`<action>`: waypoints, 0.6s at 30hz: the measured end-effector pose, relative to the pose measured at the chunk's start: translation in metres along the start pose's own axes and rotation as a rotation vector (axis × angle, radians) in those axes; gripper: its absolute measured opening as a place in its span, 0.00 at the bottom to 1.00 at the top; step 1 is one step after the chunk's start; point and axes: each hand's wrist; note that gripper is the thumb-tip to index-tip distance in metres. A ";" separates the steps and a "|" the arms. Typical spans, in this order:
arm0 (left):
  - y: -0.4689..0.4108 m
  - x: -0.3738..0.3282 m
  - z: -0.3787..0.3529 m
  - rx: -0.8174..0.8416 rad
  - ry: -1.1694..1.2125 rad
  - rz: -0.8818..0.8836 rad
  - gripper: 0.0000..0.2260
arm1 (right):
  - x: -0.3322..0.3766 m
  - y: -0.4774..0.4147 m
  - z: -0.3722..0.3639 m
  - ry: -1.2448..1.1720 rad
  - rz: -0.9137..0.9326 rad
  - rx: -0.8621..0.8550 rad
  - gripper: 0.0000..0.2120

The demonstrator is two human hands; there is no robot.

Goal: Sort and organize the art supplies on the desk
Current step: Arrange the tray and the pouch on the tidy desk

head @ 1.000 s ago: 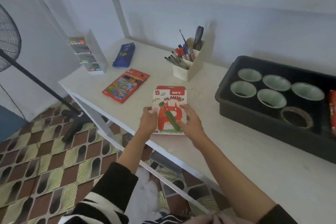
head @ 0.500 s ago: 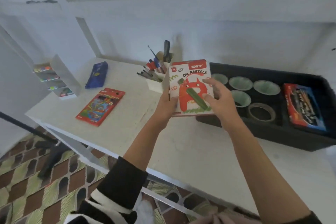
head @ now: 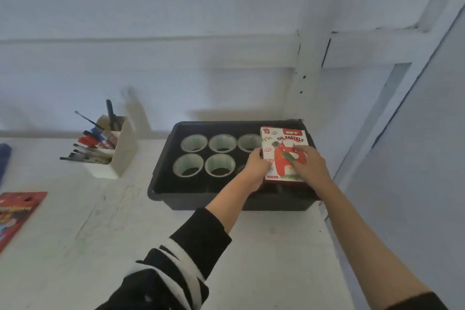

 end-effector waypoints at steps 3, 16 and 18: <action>-0.016 0.013 -0.007 -0.097 -0.053 0.010 0.10 | -0.019 -0.004 -0.008 0.140 0.097 0.039 0.22; -0.030 0.031 0.003 0.162 -0.280 0.002 0.41 | -0.037 -0.015 -0.034 0.352 0.135 0.226 0.24; -0.031 0.031 0.002 0.116 -0.287 -0.007 0.40 | -0.036 -0.017 -0.033 0.400 0.165 0.265 0.27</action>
Point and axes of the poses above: each hand's wrist, its own y-axis away from the middle knuckle, its own z-axis out of the back of the hand, x = y × z, and after that the axes turned 3 degrees about y, right-handed
